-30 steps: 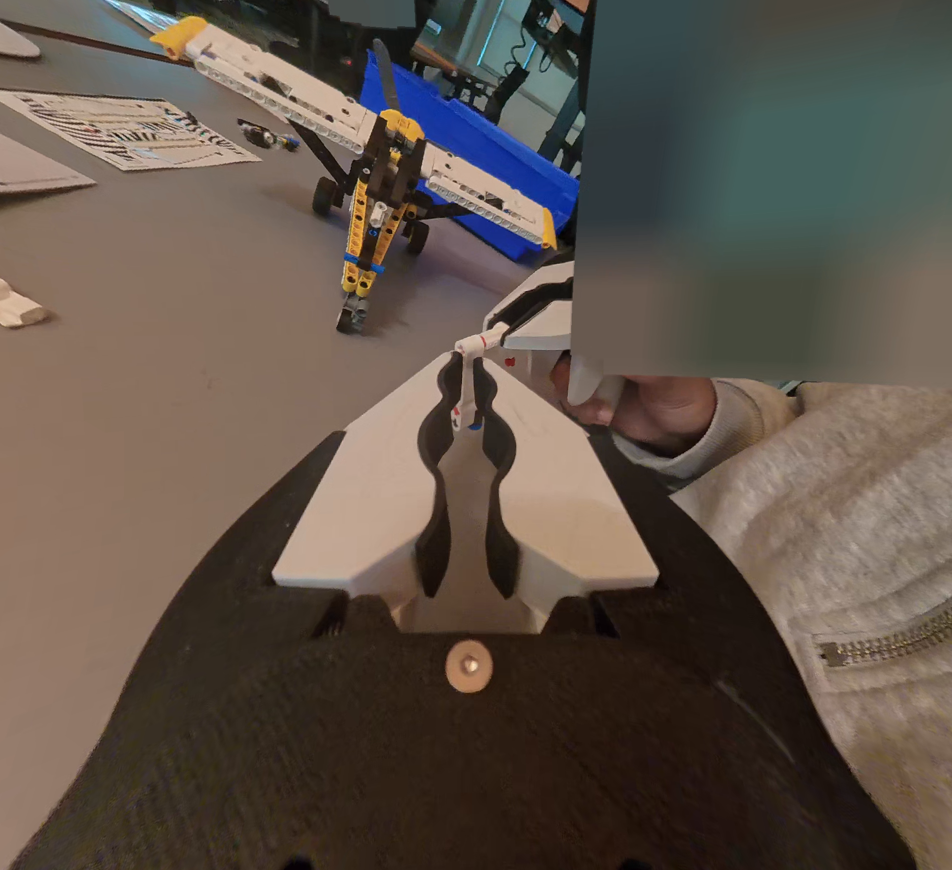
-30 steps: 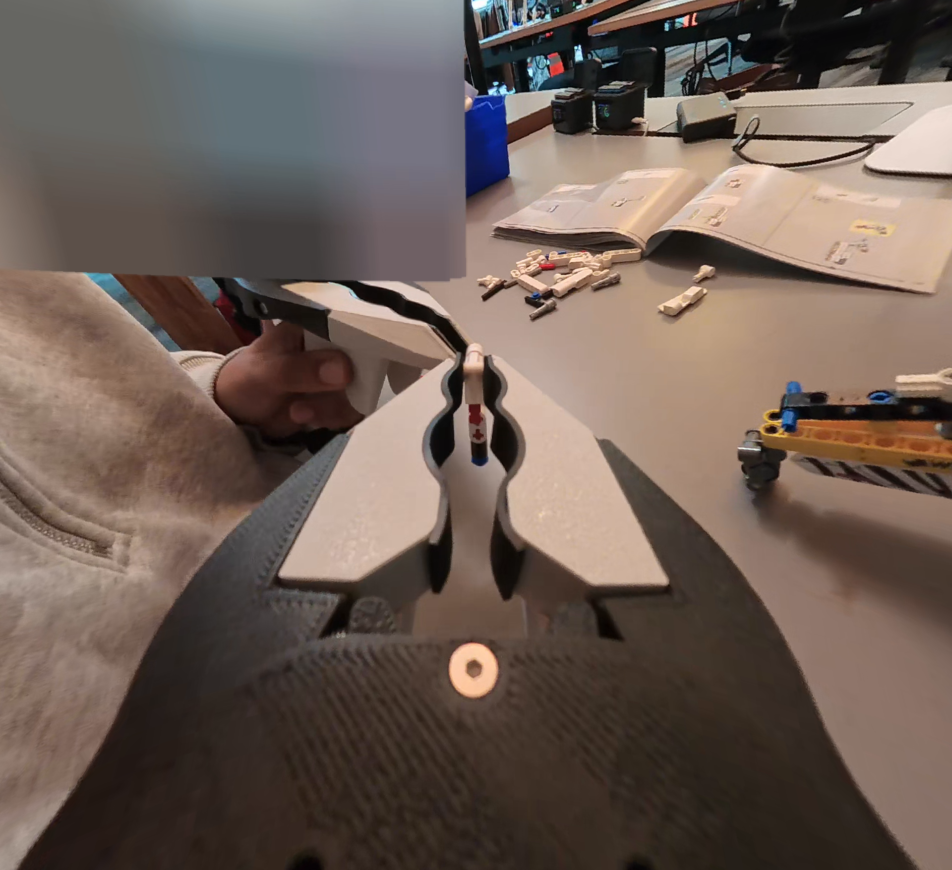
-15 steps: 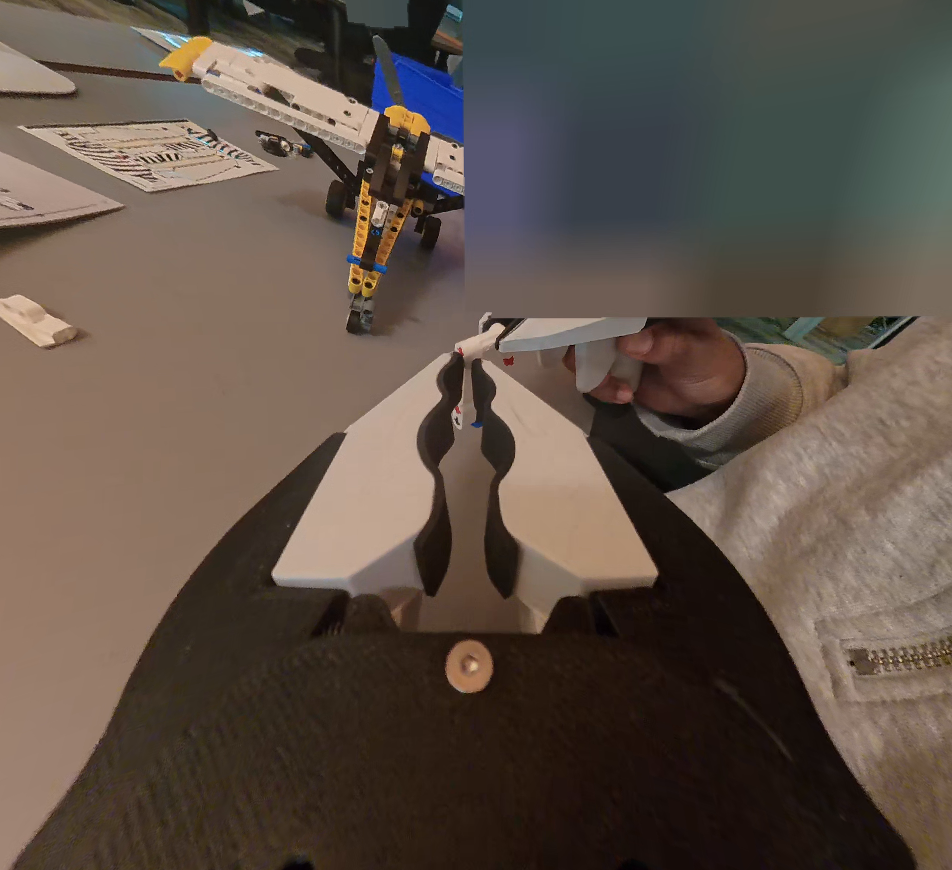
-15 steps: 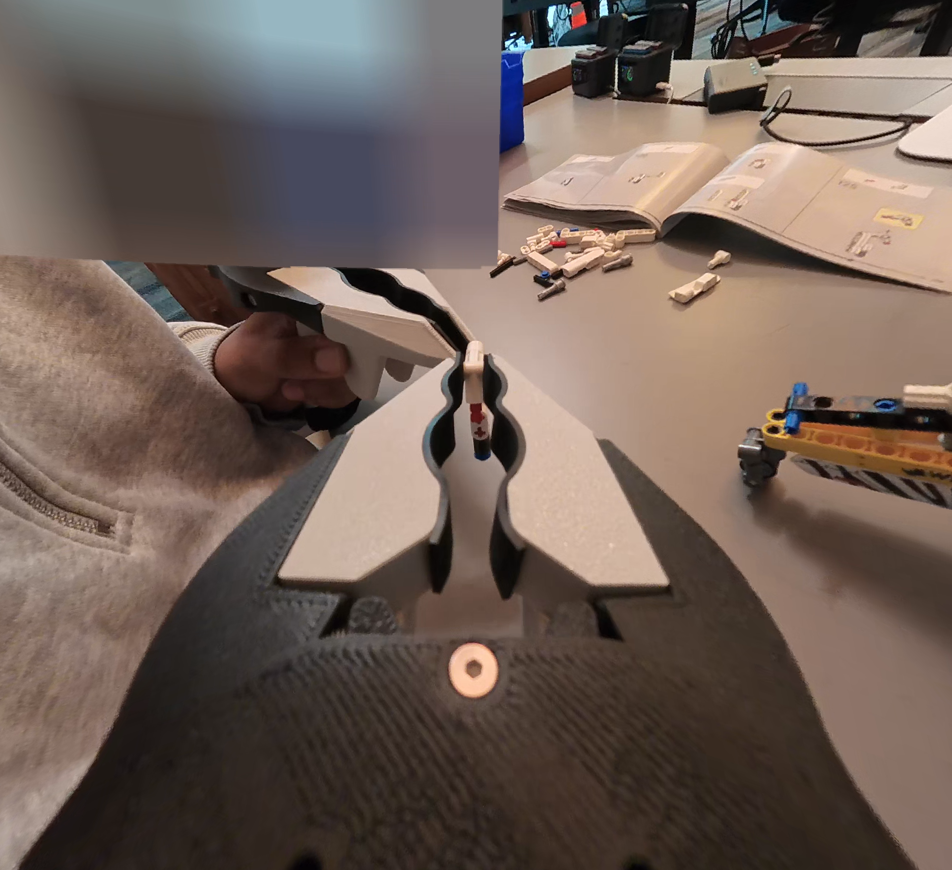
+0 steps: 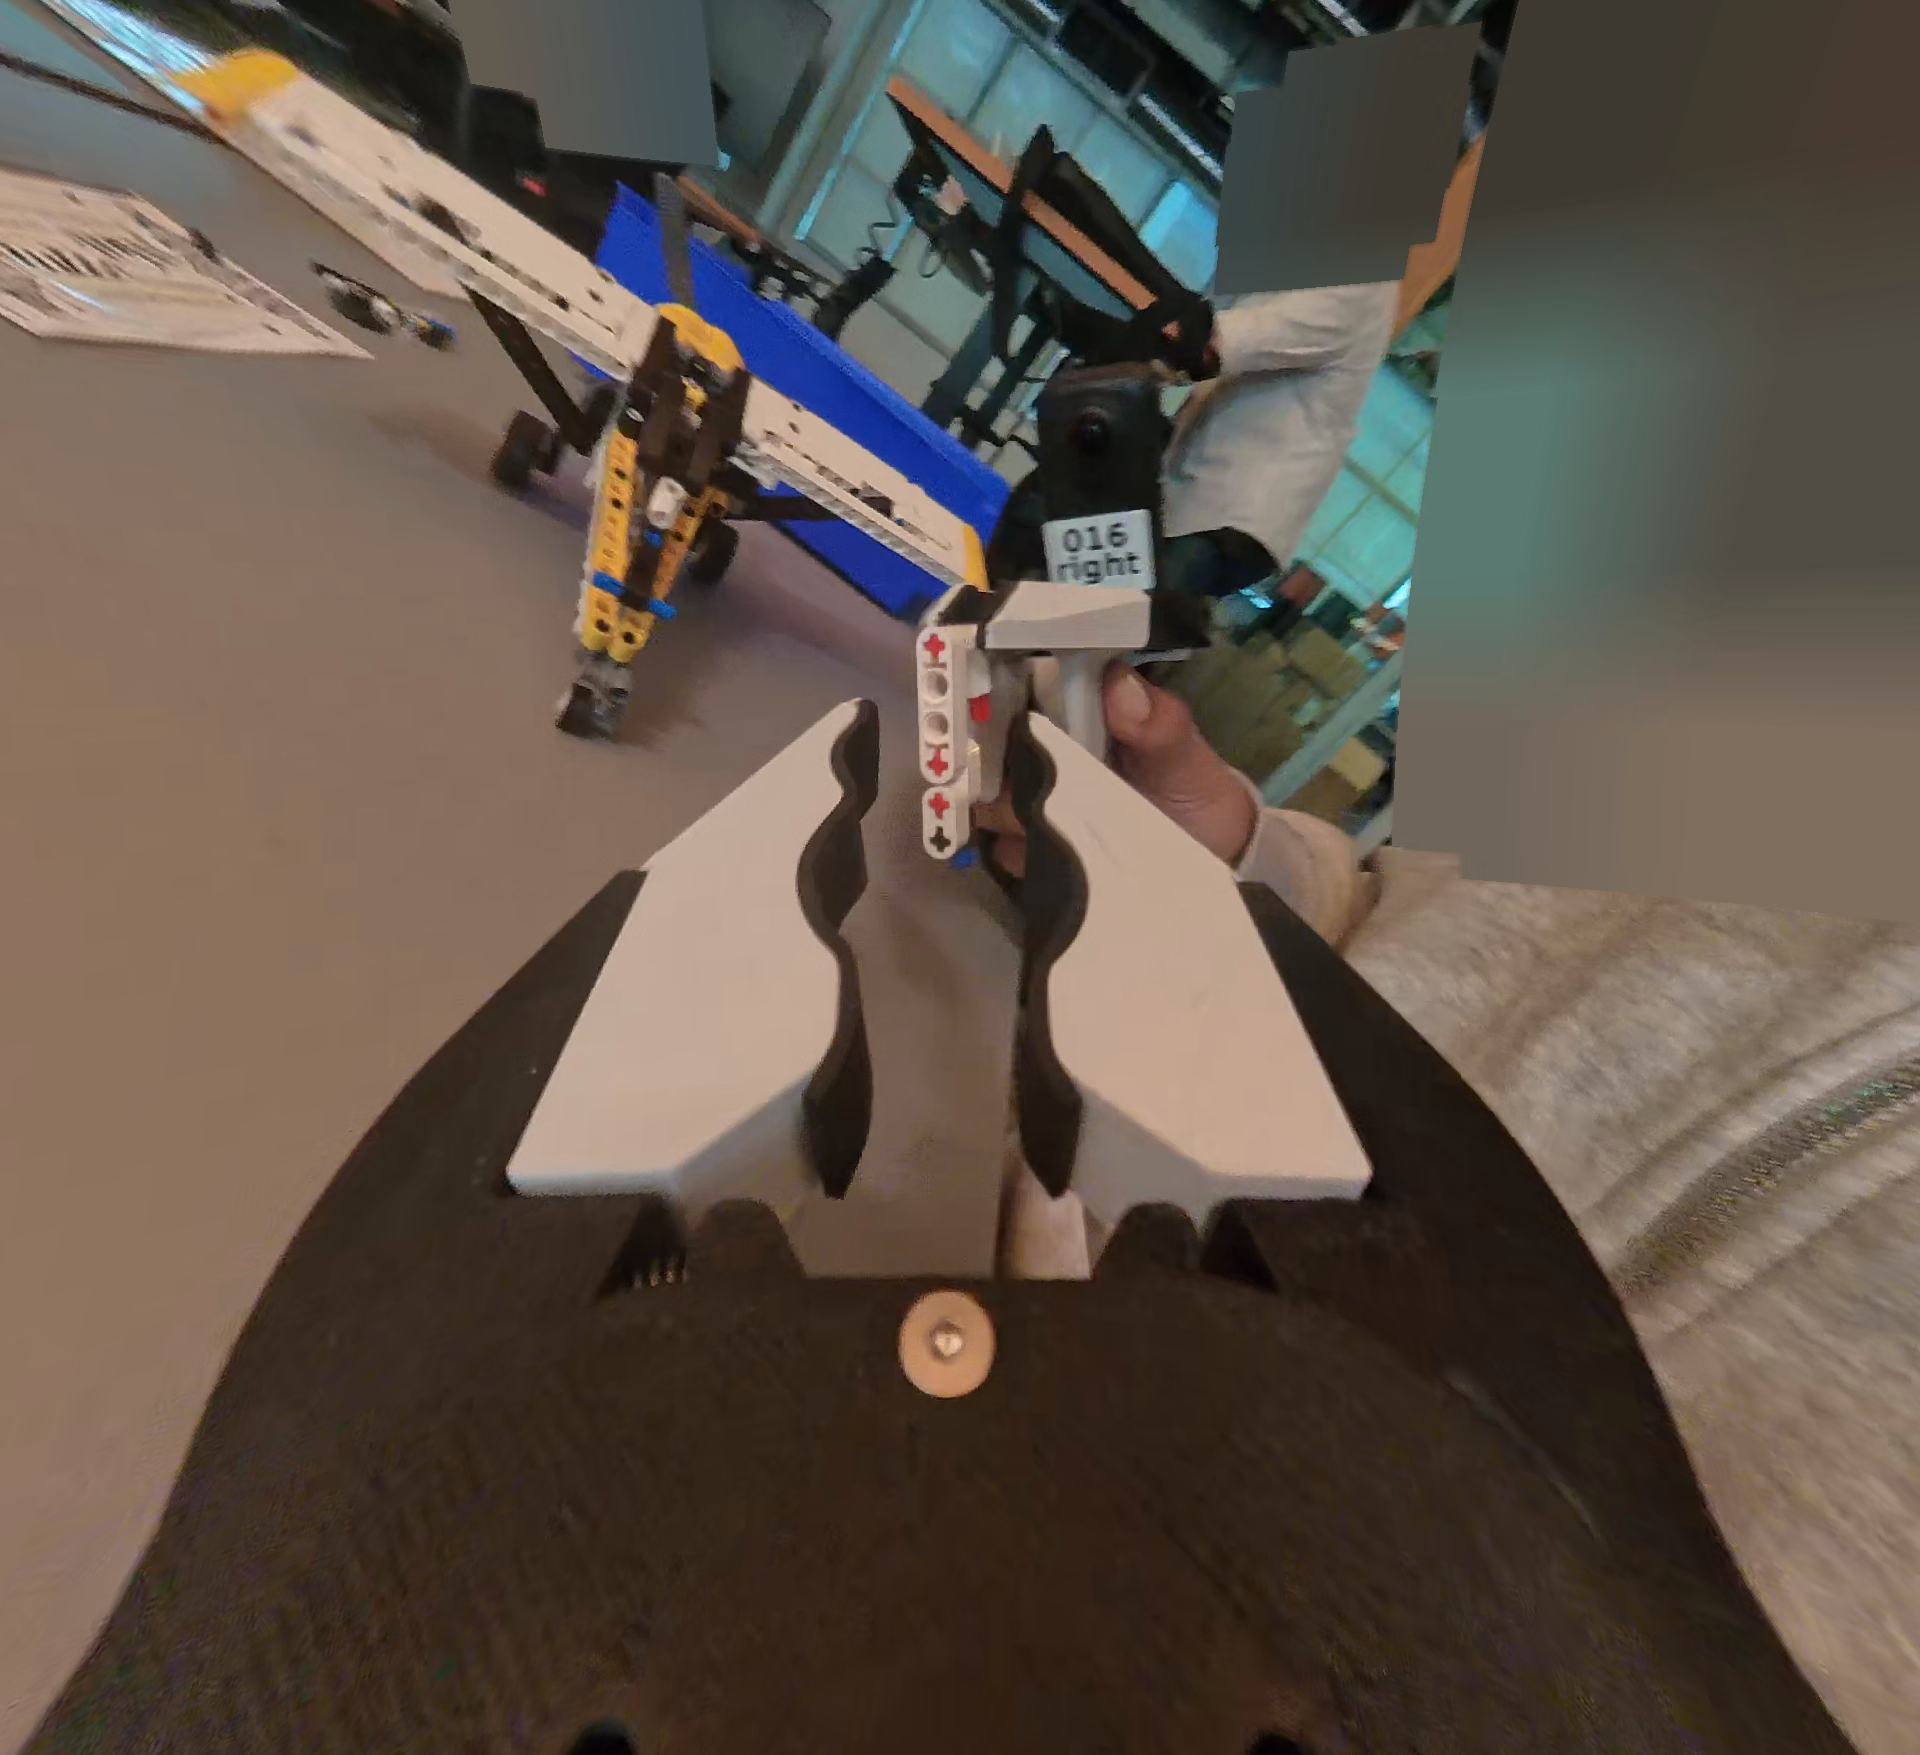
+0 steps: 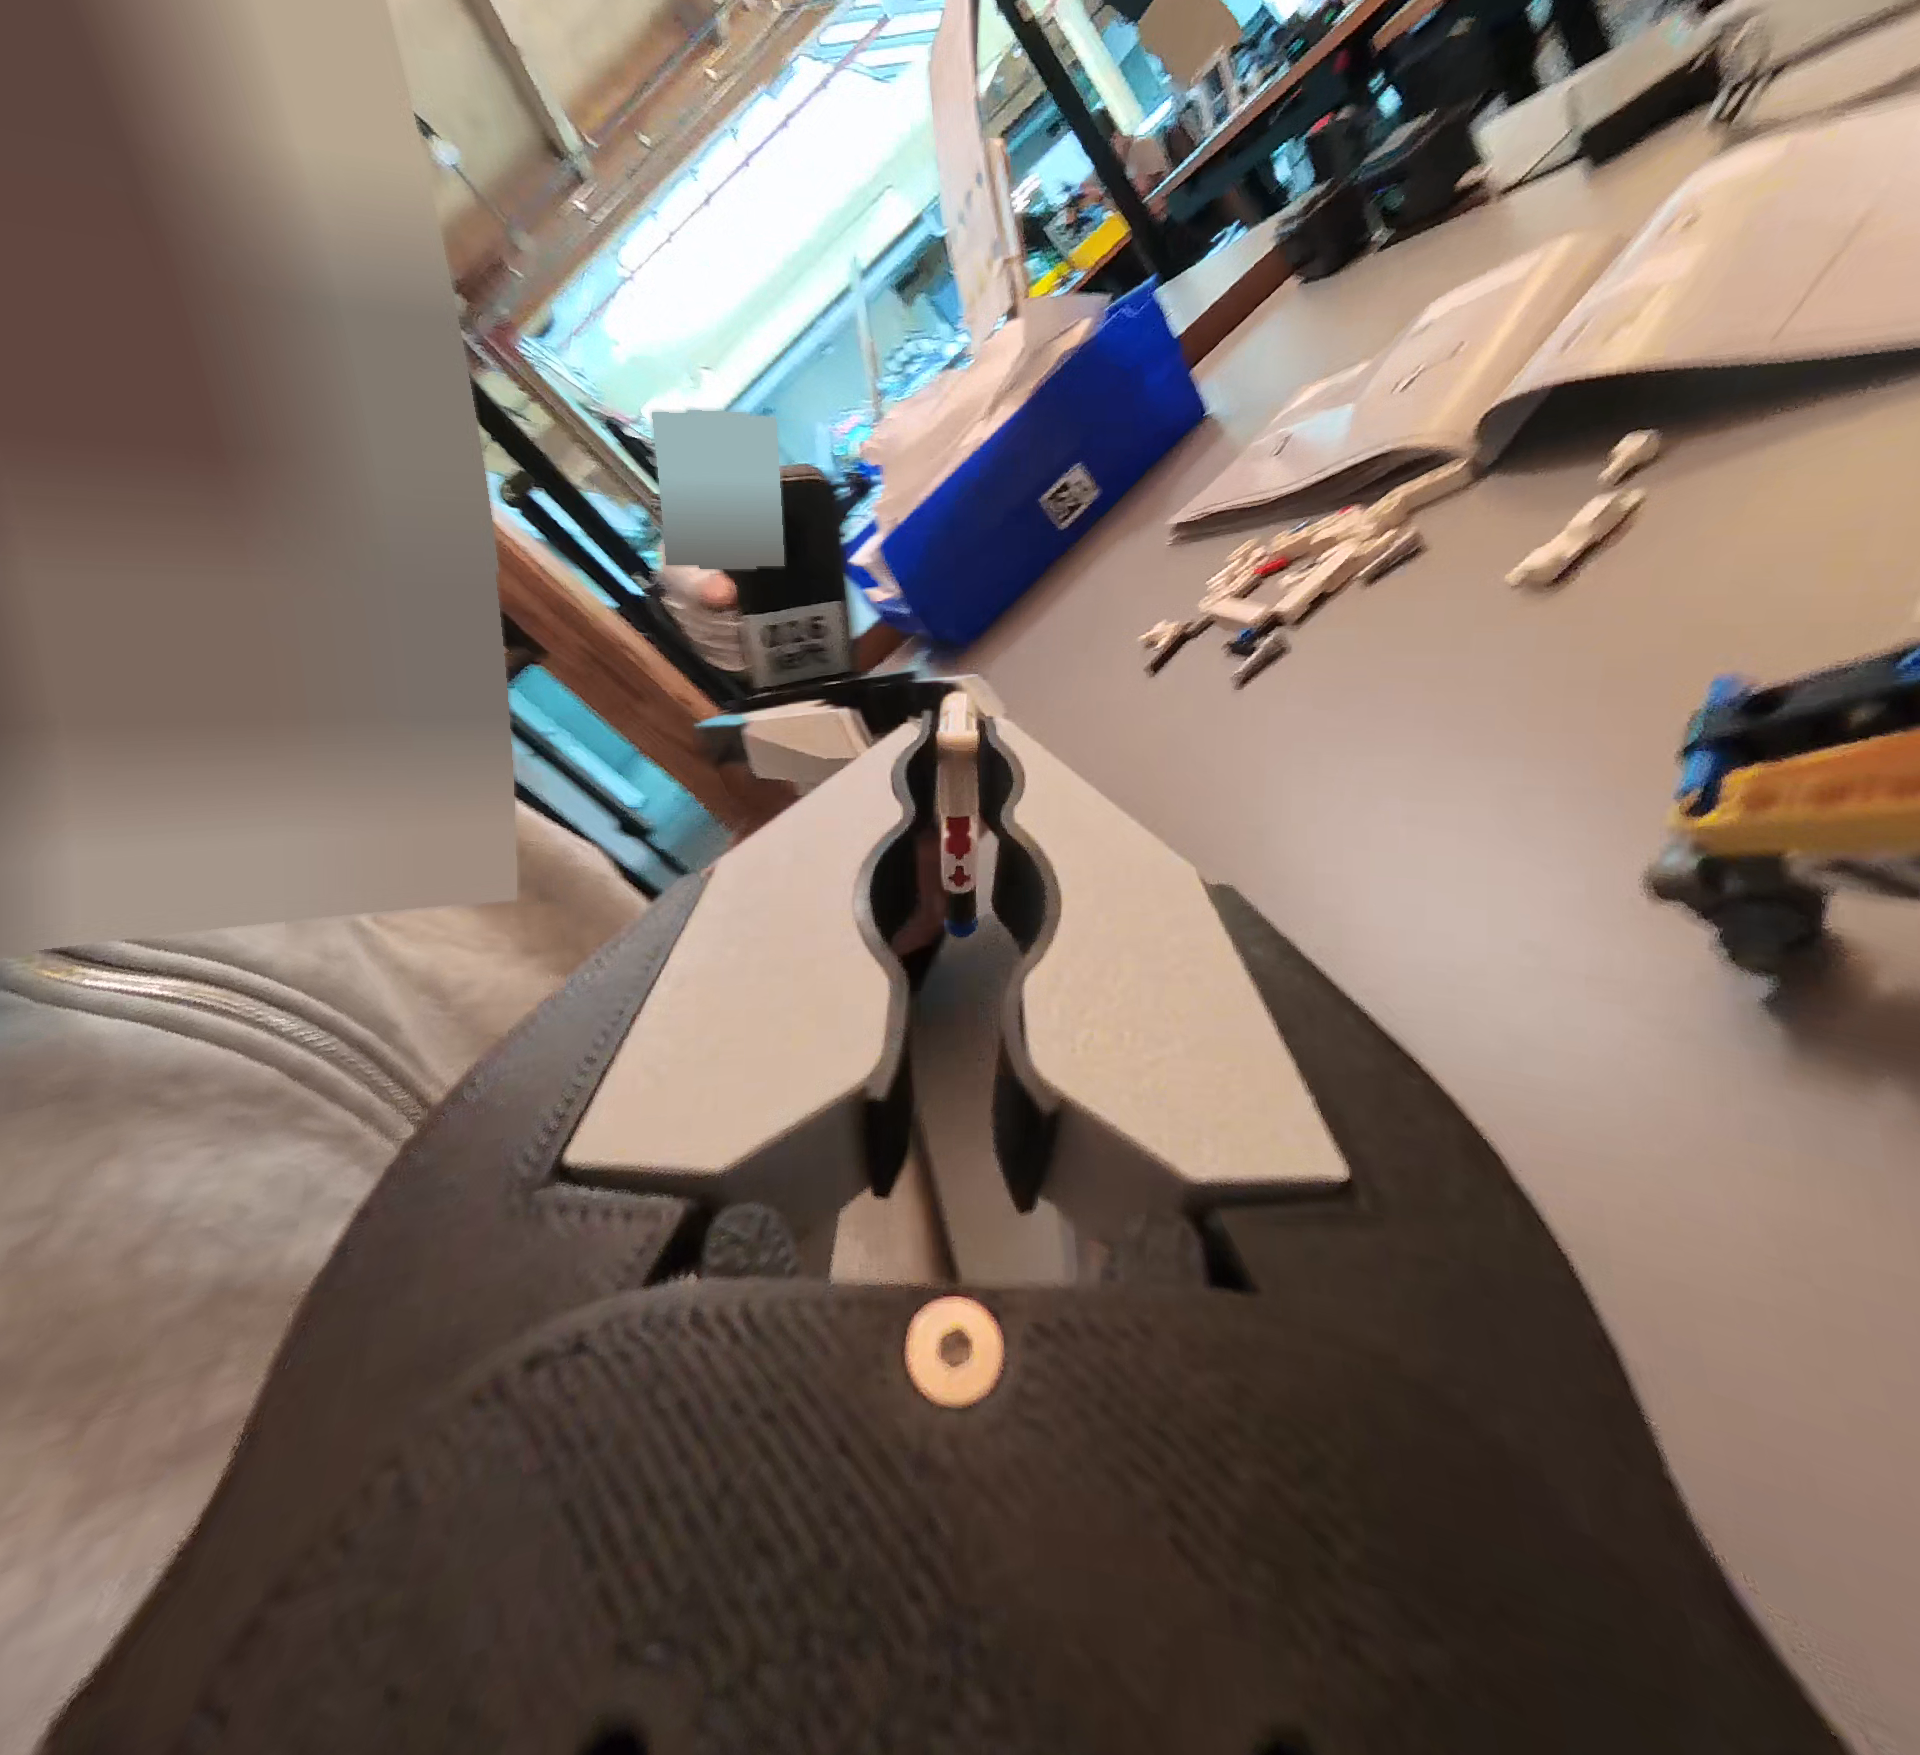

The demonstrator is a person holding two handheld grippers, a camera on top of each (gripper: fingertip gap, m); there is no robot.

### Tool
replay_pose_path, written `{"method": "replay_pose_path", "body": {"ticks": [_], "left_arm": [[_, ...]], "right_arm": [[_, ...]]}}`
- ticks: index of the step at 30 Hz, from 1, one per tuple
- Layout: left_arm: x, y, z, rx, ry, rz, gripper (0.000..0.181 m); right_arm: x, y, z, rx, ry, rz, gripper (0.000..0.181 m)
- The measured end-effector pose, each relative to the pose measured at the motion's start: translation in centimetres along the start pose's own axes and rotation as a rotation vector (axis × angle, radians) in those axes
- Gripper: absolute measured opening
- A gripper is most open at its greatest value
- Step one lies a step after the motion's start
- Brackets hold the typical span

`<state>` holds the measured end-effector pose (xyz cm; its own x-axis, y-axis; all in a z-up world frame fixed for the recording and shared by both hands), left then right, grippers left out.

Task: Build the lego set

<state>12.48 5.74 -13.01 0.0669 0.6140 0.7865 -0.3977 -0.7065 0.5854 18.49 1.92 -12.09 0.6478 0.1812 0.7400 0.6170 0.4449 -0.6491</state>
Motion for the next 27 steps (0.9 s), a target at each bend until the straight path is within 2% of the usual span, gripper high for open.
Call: {"method": "replay_pose_path", "body": {"ticks": [3,5,7,12,14,18,23,27], "left_arm": [[-0.3,0.1,0.1,-0.067,-0.002,-0.109,0.024],[-0.6,0.1,0.1,-0.094,-0.016,-0.154,0.016],[-0.9,0.2,0.1,-0.109,-0.029,-0.169,0.007],[-0.8,0.2,0.0,-0.117,-0.021,-0.178,0.006],[-0.4,-0.1,-0.2,-0.113,0.014,-0.198,0.006],[0.2,-0.9,-0.7,-0.104,0.065,-0.241,0.006],[0.1,-0.9,-0.5,-0.103,0.055,-0.221,0.006],[1.2,-1.1,-1.1,-0.114,0.118,-0.21,0.006]], "right_arm": [[-1.0,0.0,0.2,0.024,-0.046,0.052,0.006],[-1.5,-0.2,0.4,0.037,-0.071,0.06,0.006],[-1.8,-0.4,0.5,0.052,-0.082,0.07,0.006],[-1.8,-0.4,0.6,0.06,-0.079,0.058,0.007],[-1.2,-0.2,0.4,0.042,-0.056,0.021,0.038],[-0.8,0.5,0.2,-0.036,-0.069,-0.105,0.053],[-1.5,-0.2,1.5,0.02,-0.069,-0.114,0.045],[-0.5,-0.5,1.6,0.062,0.02,-0.125,0.052]]}}
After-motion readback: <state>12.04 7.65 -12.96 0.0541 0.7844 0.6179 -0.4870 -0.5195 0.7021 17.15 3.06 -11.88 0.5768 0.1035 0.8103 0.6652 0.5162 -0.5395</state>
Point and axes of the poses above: each gripper's, where its closed fingertips meet, z out along the fingers, x out of its top, y = z × x across the jaws, the point moved 3 cm from there along -z, back along the fingers, and after that the axes turned 9 degrees about y, right-handed, at the moved point
